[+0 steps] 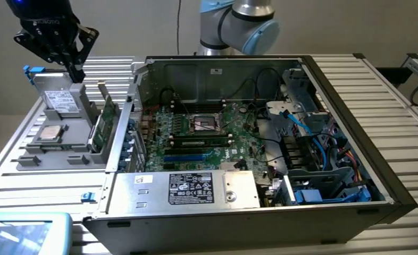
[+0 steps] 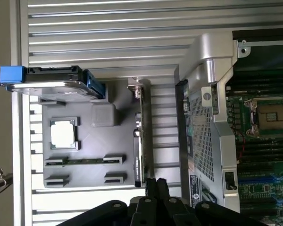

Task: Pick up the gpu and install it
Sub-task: 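Reach for the gpu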

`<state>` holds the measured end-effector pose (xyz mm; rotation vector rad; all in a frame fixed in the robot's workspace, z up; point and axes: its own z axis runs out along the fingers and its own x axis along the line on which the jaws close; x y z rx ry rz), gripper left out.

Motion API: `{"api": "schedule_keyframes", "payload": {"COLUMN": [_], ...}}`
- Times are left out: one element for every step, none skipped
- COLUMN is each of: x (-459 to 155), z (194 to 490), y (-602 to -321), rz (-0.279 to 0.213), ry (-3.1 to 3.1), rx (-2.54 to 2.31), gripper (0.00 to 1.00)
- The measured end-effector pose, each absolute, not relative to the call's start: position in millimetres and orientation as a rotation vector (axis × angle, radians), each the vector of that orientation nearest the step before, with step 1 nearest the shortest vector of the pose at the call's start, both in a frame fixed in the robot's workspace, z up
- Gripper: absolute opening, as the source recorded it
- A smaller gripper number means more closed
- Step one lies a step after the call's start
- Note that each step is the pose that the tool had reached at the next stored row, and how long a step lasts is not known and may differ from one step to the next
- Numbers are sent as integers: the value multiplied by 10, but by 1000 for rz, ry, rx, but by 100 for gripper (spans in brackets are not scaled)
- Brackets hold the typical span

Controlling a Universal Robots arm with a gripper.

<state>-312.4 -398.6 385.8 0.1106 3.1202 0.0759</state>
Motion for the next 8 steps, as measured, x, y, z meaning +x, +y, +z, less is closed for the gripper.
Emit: {"api": "schedule_keyframes", "payload": {"x": [-3147,-3167,-3188,-3208,-3231,-3254,-3271,-3287], "z": [3849,3839,3831,3824,3817,3810,3802,3796], "y": [-3984,-3980,-3978,-3976,-3974,-3969,-3957,-3944], "rz": [76,76,76,76,76,76,76,76], "ry": [3120,3120,3121,3121,3121,3121,3121,3121], "rx": [111,111,111,111,111,111,111,111], "gripper": [12,12,12,12,12,12,12,12]}}
